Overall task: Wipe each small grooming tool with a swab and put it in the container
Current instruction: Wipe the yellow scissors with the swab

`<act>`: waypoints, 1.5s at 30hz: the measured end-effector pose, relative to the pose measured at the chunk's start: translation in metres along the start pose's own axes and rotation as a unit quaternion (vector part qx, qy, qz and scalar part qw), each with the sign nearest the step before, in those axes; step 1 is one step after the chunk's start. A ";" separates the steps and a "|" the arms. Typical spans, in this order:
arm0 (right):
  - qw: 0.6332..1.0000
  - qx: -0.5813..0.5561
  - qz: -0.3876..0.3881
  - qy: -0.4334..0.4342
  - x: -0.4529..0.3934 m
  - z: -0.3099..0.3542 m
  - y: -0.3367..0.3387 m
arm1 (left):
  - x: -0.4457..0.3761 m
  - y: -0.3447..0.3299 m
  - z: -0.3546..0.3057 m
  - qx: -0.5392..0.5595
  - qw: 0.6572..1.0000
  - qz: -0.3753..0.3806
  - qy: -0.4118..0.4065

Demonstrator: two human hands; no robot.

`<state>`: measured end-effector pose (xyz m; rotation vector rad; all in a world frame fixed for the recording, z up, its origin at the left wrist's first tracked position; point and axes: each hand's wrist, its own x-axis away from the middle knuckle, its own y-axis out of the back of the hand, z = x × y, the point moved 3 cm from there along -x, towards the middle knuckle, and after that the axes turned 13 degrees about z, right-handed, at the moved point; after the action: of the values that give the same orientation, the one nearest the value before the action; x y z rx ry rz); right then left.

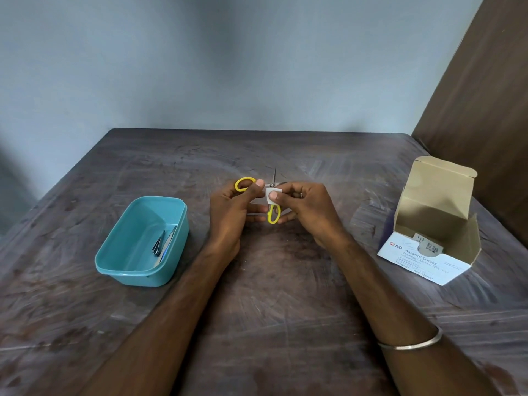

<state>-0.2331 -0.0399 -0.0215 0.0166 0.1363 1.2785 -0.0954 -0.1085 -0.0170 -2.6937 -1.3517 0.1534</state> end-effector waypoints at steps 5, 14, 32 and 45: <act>0.999 -0.026 0.031 -0.005 0.001 0.000 0.004 | -0.001 0.002 0.001 0.040 0.999 0.007 0.021; 0.996 -0.061 0.052 -0.042 0.002 0.000 0.008 | -0.004 0.005 0.005 0.060 0.996 0.029 0.056; 0.999 0.016 -0.049 -0.010 0.001 0.000 0.014 | -0.009 -0.001 0.010 0.132 0.989 0.029 0.062; 0.989 0.084 -0.093 0.073 0.003 0.010 0.003 | -0.003 -0.014 0.013 0.099 0.991 0.074 0.052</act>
<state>-0.2340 -0.0352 -0.0113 0.0532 0.3640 1.0779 -0.1103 -0.1017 -0.0274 -2.5943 -1.0489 0.1487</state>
